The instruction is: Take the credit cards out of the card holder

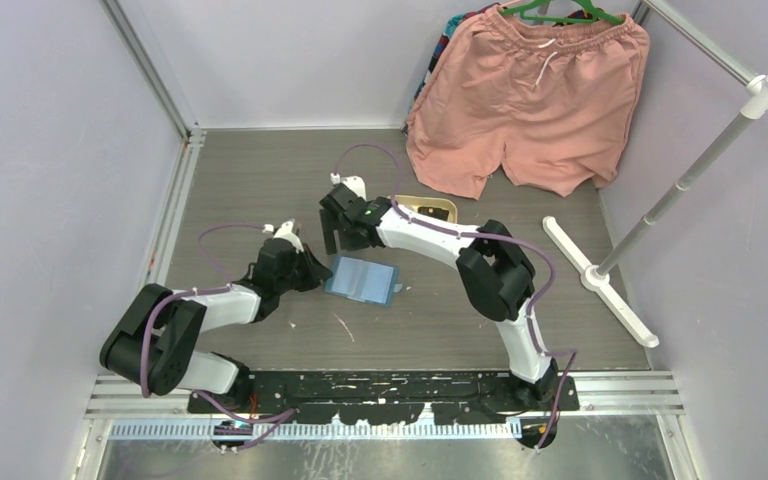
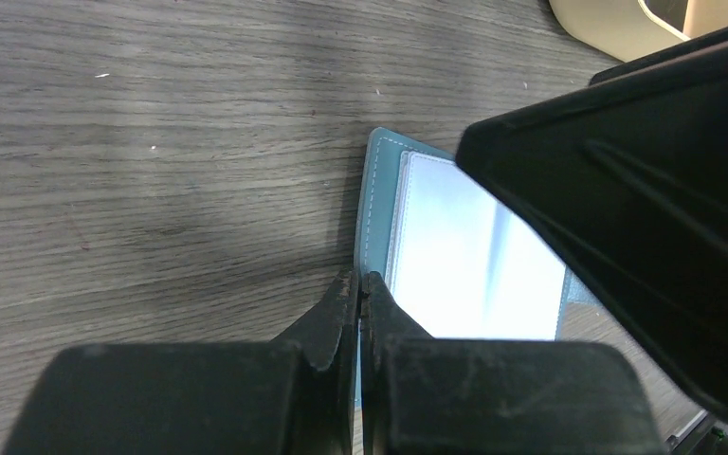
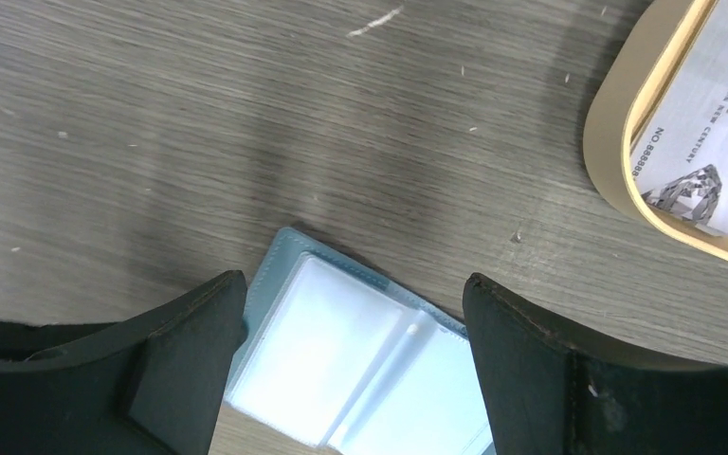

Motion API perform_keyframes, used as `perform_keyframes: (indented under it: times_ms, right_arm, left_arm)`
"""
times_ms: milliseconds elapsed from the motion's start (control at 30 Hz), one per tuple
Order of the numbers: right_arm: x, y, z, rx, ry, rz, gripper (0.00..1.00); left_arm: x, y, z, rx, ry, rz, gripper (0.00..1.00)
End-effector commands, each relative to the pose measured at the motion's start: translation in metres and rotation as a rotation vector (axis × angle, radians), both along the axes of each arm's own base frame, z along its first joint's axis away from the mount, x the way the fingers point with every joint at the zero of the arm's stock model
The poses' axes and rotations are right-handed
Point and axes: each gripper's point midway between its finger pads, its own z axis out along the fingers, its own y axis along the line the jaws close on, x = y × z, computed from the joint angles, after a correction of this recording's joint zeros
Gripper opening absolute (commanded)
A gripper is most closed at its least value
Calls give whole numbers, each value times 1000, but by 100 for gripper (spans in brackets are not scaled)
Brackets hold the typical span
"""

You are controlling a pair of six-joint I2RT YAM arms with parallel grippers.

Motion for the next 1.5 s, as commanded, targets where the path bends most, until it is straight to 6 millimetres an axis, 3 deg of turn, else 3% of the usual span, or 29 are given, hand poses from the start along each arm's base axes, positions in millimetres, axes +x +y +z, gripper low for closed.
perform_keyframes:
  times_ms: [0, 933, 1467]
  right_arm:
    - [1, 5, 1, -14, 0, -34, 89]
    - [-13, 9, -36, -178, 36, 4, 90]
    - [-30, -26, -46, -266, 60, -23, 90]
  left_arm:
    - [7, 0, 12, -20, -52, 10, 0]
    - [6, 4, 10, -20, -55, 20, 0]
    - [6, 10, 7, -1, -56, 39, 0]
